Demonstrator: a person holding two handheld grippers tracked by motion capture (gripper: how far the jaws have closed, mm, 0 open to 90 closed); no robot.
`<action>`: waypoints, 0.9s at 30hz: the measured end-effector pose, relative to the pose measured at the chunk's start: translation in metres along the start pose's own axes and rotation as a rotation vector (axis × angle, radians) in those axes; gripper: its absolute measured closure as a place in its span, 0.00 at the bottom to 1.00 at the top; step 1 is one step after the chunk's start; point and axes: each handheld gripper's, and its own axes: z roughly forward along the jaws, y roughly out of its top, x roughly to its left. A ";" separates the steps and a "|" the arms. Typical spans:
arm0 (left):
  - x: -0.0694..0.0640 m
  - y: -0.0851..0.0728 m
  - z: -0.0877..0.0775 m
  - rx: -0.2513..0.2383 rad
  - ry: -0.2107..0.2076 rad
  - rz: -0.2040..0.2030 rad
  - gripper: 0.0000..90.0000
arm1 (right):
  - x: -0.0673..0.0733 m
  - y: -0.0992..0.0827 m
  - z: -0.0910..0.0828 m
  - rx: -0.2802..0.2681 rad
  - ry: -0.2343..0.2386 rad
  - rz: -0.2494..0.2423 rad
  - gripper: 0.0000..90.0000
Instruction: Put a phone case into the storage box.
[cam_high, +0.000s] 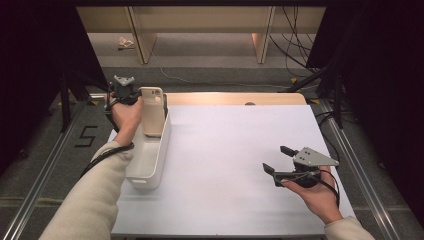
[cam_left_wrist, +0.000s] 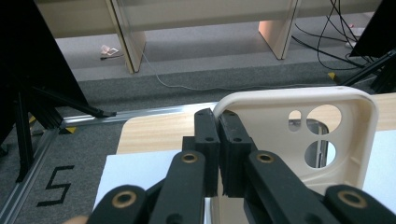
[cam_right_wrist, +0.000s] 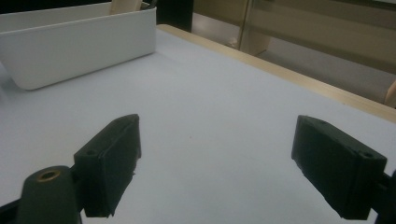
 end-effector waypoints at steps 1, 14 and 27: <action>0.000 -0.001 0.001 0.002 0.000 -0.002 0.97 | 0.000 0.000 0.000 -0.001 0.001 0.000 0.19; -0.004 -0.010 0.010 0.032 0.013 0.029 0.97 | -0.001 0.000 0.000 -0.001 0.002 0.000 0.19; -0.006 -0.016 0.015 0.069 0.020 0.059 0.96 | -0.001 -0.001 -0.001 -0.001 0.001 0.000 0.19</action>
